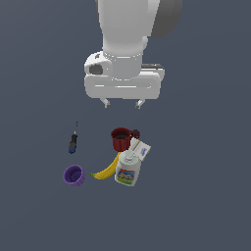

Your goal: Pick up a designated object from a clutter of objects.

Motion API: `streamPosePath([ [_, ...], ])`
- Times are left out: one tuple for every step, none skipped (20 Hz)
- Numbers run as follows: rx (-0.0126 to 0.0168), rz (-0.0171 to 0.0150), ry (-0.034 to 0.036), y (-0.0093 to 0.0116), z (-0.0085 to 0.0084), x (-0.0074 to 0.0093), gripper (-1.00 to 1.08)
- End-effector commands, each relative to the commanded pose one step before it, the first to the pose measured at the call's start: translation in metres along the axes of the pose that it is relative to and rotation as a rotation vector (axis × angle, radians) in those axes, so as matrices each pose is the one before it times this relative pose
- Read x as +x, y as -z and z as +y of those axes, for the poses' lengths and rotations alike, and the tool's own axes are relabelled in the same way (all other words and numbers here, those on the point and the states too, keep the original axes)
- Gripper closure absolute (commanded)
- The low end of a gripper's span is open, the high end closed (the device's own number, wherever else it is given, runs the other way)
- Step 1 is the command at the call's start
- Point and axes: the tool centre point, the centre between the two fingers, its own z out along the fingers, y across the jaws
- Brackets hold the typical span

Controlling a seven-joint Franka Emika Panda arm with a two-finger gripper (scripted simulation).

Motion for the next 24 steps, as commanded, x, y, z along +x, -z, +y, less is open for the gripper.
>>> streamPosePath([
  [0.0,0.0,0.0,0.0,0.00001,0.0,-0.92],
  [0.0001,-0.0006,-0.00032,-0.00015,0.00007,-0.00015,-0.92],
  [0.00035,-0.0018,-0.00096,-0.00044,0.00024,-0.00042,-0.92],
  [0.00057,-0.0029,-0.00149,-0.00067,0.00037,-0.00071,-0.92],
  [0.0008,-0.00407,-0.00195,-0.00092,0.00054,-0.00097,-0.92],
  [0.00103,-0.00516,-0.00218,-0.00109,0.00071,-0.00122,-0.92],
  [0.00119,-0.00593,-0.00197,-0.00112,0.00085,-0.00139,-0.92],
  [0.00101,-0.00498,-0.00096,-0.00075,0.00075,-0.00118,-0.92],
  [0.00076,-0.0037,0.00003,-0.00035,0.00062,-0.00088,-0.92],
  [0.00052,-0.00249,0.00081,-0.00004,0.00047,-0.00058,-0.92],
  [0.00027,-0.0013,0.00126,0.0002,0.00031,-0.0003,-0.92],
  [0.00005,-0.00023,0.00107,0.00026,0.00014,-0.00005,-0.92],
  [-0.00011,0.00049,0.00047,0.00016,-0.00015,0.00007,-0.92],
  [-0.0001,0.00049,-0.00084,-0.00019,-0.0001,0.00017,-0.92],
  [-0.0001,0.00051,-0.00188,-0.00046,-0.00025,0.00012,-0.92],
  [-0.00005,0.00032,-0.00322,-0.00078,-0.00024,0.00005,-0.92],
  [0.0,0.00012,-0.00437,-0.00112,-0.00033,0.00001,-0.92],
  [0.00003,-0.00002,-0.00557,-0.00144,-0.00038,-0.00004,-0.92],
  [0.00006,-0.00012,-0.00673,-0.00175,-0.00044,-0.00008,-0.92],
  [0.00007,-0.00017,-0.00778,-0.00203,-0.00052,-0.00011,-0.92],
  [0.00006,-0.00012,-0.00879,-0.00228,-0.00059,-0.00012,-0.92],
  [0.00005,-0.00002,-0.00986,-0.00254,-0.00067,-0.00013,-0.92],
  [0.00004,0.00007,-0.0109,-0.0028,-0.00077,-0.00015,-0.92],
  [0.00005,0.00009,-0.01196,-0.00307,-0.00084,-0.00019,-0.92],
])
